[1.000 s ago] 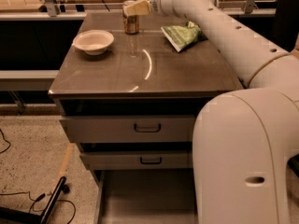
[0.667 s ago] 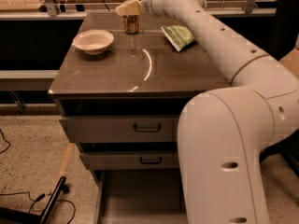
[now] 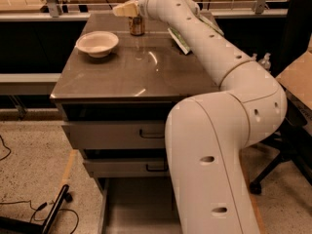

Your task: Place orange can into bottom drawer

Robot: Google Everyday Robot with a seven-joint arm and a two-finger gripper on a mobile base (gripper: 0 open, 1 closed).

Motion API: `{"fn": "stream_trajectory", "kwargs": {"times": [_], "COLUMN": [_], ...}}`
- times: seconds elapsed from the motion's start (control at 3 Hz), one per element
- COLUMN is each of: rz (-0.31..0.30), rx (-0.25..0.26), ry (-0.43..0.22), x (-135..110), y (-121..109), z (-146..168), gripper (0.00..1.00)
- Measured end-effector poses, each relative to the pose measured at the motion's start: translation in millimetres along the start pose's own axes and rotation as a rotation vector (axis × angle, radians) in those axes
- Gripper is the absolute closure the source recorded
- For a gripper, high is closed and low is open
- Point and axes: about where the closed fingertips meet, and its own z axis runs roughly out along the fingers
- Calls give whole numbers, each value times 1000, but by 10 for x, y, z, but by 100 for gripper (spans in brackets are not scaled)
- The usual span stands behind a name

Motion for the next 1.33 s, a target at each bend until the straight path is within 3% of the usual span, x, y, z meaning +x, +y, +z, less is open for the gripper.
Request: {"fn": "stream_trajectory", "kwargs": {"times": [0.67, 1.0, 1.33], "rz": [64, 103, 104], "rx": [-6, -16, -19], "ry": [5, 7, 9], "x": [284, 420, 438], "y": [102, 158, 180], "z": [421, 526, 544], "gripper": [0, 18, 42]}}
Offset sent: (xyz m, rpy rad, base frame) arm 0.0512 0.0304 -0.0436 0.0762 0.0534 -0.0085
